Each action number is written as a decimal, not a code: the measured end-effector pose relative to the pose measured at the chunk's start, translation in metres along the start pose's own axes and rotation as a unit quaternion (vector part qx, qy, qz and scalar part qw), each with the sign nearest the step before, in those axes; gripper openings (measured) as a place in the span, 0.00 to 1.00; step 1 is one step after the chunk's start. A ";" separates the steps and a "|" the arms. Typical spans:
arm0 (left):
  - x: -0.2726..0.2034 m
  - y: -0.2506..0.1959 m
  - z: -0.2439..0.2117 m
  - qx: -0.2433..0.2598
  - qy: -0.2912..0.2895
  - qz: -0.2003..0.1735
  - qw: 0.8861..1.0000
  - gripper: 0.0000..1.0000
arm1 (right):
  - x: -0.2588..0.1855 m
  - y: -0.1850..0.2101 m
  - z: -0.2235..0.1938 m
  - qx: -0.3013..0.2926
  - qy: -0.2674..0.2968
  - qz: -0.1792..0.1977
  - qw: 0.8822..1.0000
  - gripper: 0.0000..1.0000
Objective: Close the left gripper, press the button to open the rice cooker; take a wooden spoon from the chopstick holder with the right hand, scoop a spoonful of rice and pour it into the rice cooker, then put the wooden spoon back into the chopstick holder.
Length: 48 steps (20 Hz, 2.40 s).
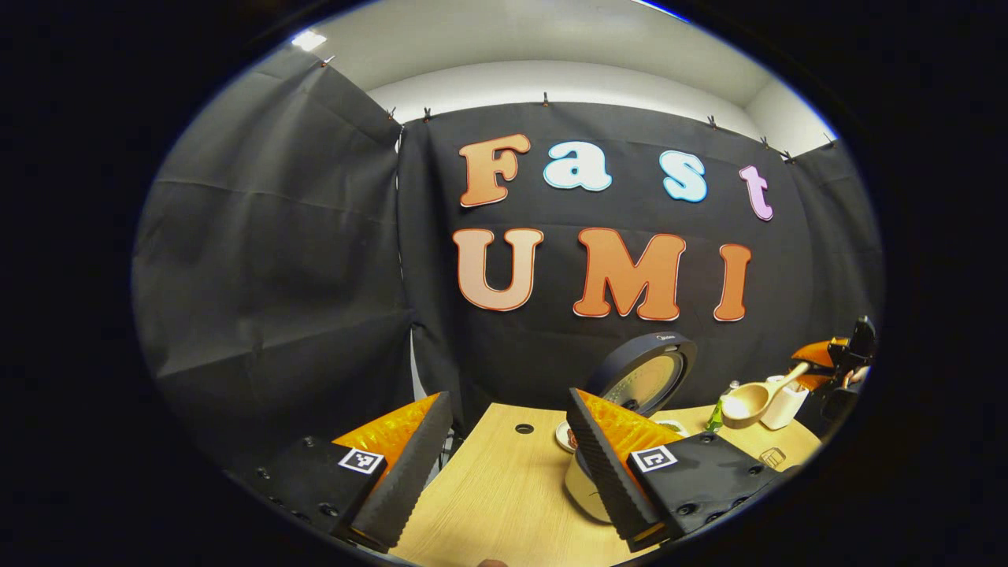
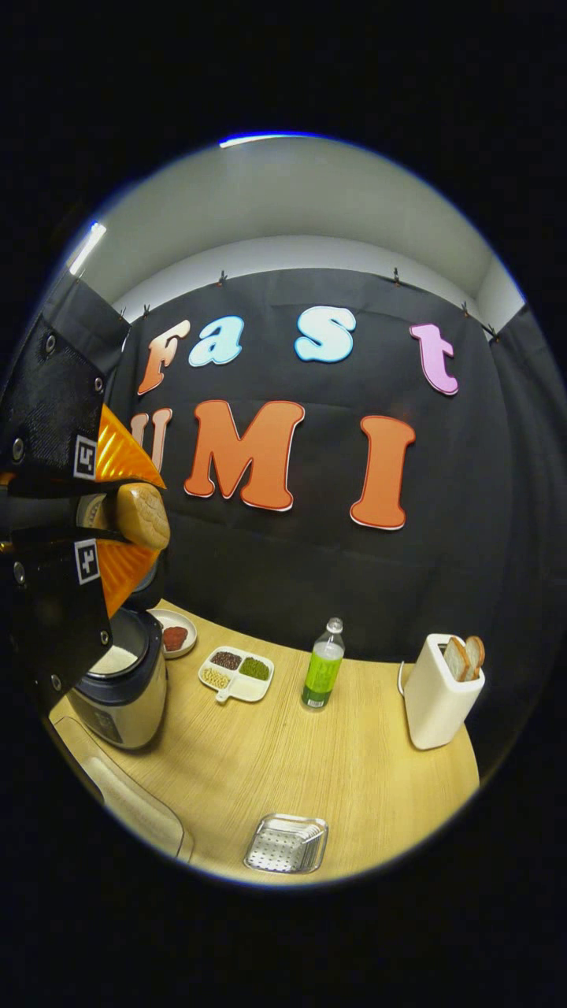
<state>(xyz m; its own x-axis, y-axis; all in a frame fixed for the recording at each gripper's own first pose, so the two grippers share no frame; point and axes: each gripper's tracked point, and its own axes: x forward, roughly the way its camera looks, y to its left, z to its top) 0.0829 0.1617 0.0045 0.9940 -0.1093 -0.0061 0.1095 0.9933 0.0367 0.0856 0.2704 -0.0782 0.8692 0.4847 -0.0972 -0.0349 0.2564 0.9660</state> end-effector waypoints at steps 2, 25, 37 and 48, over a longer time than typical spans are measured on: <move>0.001 0.003 -0.002 0.000 0.003 0.000 1.000 0.95 | 0.010 0.011 -0.003 -0.019 -0.006 0.005 1.000 0.13; 0.025 0.033 -0.017 -0.004 0.014 0.018 1.000 0.95 | 0.059 0.039 -0.044 -0.224 -0.013 0.000 0.974 0.13; 0.024 0.033 -0.012 0.003 0.010 0.022 1.000 0.95 | 0.063 0.044 -0.055 -0.278 -0.002 0.004 0.961 0.13; 0.027 0.039 -0.009 0.001 0.008 0.026 1.000 0.95 | 0.070 0.042 -0.063 -0.321 0.002 -0.001 0.947 0.13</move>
<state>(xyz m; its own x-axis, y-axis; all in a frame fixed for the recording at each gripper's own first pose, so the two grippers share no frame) 0.1144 0.1980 -0.0036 0.9982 -0.0568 -0.0191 0.0575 0.9975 0.0399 0.1144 0.3674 -0.0598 0.8680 0.4863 -0.1004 -0.3274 0.7125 0.6206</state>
